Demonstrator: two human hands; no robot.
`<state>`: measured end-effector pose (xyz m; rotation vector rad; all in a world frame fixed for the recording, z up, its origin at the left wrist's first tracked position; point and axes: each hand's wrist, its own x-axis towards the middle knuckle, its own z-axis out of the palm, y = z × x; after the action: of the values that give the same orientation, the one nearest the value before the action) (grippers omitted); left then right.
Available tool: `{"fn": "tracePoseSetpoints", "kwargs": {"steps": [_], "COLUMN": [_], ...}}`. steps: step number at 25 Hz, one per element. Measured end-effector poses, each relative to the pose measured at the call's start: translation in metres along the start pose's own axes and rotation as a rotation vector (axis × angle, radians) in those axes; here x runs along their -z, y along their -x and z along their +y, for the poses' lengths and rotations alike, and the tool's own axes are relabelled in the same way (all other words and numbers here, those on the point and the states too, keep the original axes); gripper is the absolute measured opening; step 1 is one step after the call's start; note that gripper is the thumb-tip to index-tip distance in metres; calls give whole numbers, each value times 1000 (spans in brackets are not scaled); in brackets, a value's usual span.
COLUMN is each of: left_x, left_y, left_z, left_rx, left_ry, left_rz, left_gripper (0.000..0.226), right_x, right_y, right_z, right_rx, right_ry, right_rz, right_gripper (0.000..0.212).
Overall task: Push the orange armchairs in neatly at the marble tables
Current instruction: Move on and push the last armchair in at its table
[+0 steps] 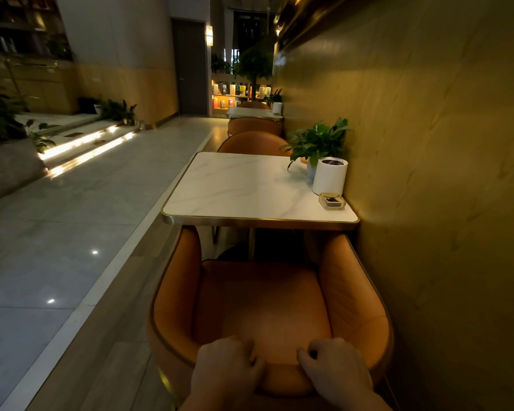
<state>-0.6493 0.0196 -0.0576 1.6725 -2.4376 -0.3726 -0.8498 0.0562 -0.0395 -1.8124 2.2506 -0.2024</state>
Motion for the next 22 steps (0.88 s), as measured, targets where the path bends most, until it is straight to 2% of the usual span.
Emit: {"fn": "tracePoseSetpoints", "kwargs": {"steps": [12,22], "left_x": [-12,-12], "left_y": [4,-1], "left_z": [-5,-4], "left_rx": [7,73], "left_ry": [26,3], "left_rz": [81,-21], "left_gripper": [46,49], "right_x": [-8,-14], "right_y": [0,1], "right_z": [2,5], "right_rx": [7,16], "right_ry": [-15,-10], "right_rz": [47,90], "right_gripper": [42,43]}}
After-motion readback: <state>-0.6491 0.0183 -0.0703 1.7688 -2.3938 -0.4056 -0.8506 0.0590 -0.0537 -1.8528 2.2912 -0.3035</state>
